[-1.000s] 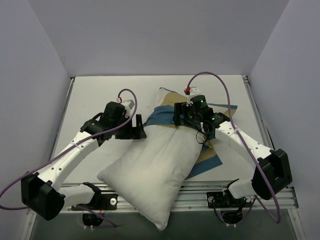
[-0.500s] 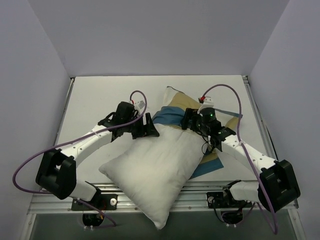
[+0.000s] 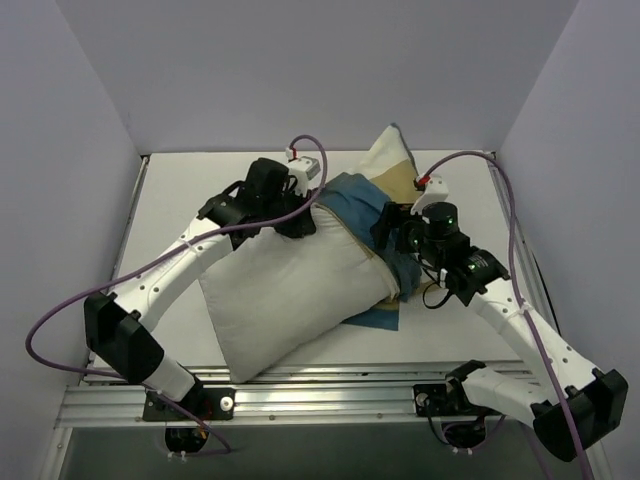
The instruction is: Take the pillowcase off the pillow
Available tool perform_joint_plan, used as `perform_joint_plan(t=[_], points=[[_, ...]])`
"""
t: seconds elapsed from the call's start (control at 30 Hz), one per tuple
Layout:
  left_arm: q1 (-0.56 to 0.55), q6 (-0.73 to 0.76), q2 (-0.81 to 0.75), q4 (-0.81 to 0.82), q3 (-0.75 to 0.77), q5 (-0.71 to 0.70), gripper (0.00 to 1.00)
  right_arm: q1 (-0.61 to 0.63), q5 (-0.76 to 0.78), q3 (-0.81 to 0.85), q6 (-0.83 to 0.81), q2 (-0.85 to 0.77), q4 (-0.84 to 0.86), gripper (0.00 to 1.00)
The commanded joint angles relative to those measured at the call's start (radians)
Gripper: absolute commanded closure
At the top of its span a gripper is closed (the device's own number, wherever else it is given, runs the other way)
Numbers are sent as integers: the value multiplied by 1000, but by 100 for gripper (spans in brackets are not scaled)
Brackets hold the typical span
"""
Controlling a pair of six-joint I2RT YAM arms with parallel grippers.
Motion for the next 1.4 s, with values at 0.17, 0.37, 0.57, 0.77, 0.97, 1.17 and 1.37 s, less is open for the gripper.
perform_joint_plan(t=[0.17,0.37,0.57,0.77,0.97,1.17,1.37], points=[[-213,316,-199,101,-151,-234,98,28,-153,175,-72,-24,-20,16],[-286,263,-255,152,-324,-325,98,109,-142,205,-80,62,22,18],[-342,247,-265,158,-358,-391,98,278,-6,227,-121,137,-13,18],[-345,238,-301,166,-358,-405,98,312,267,181,-133,194,-52,24],[-346,218,-353,170,-375,-417,98,310,306,149,-147,247,-39,64],[-343,195,-406,152,-401,-443,98,271,321,127,-147,270,-10,100],[-342,155,-465,62,-400,-507,98,27,407,165,-117,246,-55,100]])
